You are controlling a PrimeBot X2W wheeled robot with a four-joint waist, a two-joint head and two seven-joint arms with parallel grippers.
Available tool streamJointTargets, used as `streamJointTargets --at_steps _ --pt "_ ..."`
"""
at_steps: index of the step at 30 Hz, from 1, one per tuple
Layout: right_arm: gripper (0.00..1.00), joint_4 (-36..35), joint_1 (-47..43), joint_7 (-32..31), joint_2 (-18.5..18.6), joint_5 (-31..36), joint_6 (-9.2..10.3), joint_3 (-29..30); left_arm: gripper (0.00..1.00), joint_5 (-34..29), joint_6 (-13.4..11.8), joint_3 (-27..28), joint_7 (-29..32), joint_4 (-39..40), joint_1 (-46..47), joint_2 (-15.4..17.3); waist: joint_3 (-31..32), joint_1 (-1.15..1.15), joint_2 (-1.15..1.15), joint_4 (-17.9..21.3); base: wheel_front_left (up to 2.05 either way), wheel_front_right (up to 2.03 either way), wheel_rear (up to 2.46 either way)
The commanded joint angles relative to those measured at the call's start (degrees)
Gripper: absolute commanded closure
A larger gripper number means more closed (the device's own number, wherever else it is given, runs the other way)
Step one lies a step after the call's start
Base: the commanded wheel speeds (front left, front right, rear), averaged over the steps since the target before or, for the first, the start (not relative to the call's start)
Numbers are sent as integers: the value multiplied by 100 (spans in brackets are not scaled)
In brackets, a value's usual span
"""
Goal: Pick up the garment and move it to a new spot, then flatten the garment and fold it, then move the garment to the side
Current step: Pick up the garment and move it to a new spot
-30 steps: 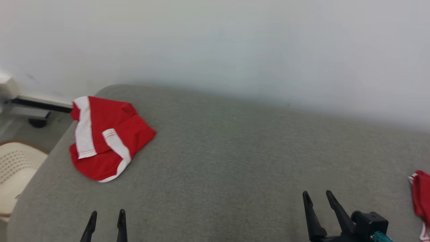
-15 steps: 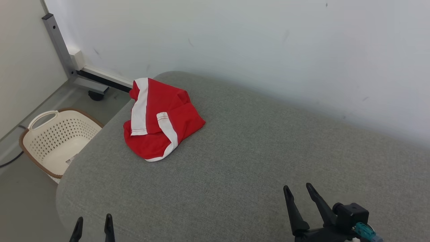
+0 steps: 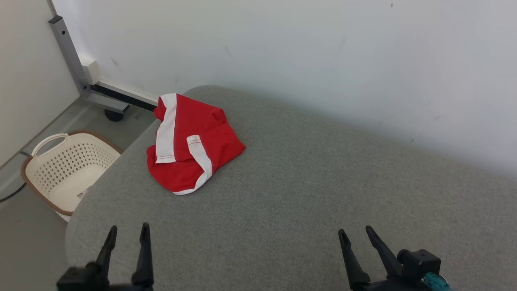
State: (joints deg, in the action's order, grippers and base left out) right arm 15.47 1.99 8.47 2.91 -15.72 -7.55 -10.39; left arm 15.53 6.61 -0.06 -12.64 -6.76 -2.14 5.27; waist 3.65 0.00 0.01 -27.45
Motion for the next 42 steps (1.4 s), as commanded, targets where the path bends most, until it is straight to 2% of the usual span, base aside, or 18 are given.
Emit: streamJointTargets --at_steps 1,5,12,16,22,26,30,36,37,38,39,42 --pt "0 -59 -123 -27 -1 24 13 18 0 99 46 -76 129 -253 372 57 -2 0 -1 16 0 0 0" --pt "0 -351 -138 -253 -4 206 13 -29 0 345 55 -139 571 -1233 1384 178 -286 0 -1 245 0 0 0" --pt "0 -1292 48 -931 4 812 13 -198 0 902 74 141 1230 -3002 3055 354 -1346 0 -1 1032 0 0 0" --pt "0 -1927 113 -1302 6 1135 13 -189 0 1209 79 270 1730 -3850 3836 391 -1996 0 -1 1352 0 0 0" --pt "0 -2649 115 -1624 45 1372 13 -125 0 1430 93 269 2174 -4527 4615 596 -2696 0 -1 1591 0 0 0" --pt "0 -3011 64 -1758 64 1475 13 -141 0 1353 77 152 2371 -4944 4966 918 -3066 0 -1 1754 0 0 0" --pt "0 -3295 68 -1837 65 1518 13 -73 0 1320 -130 183 2329 -5430 5296 1139 -3393 0 -1 1870 0 0 0" --pt "0 -3417 30 -1829 105 1541 13 -77 0 1479 -453 352 2273 -6014 5526 1187 -3527 0 -1 2006 0 0 0" --pt "0 -3412 38 -1820 104 1541 13 -74 33 1481 -493 360 2262 -6100 5541 1174 -3527 0 -1 2011 0 0 0" --pt "0 -3389 50 -1806 103 1537 13 -65 81 1451 -512 330 2198 -6146 5542 1156 -3509 0 -1 2012 0 0 0" --pt "0 -3364 67 -1798 99 1524 13 -79 100 1432 -503 313 2126 -6184 5530 1148 -3484 0 -1 2015 0 0 0" --pt "0 -3246 150 -1722 84 1455 13 -173 100 1430 -418 293 1927 -6301 5452 1171 -3351 0 -1 2032 0 0 0"
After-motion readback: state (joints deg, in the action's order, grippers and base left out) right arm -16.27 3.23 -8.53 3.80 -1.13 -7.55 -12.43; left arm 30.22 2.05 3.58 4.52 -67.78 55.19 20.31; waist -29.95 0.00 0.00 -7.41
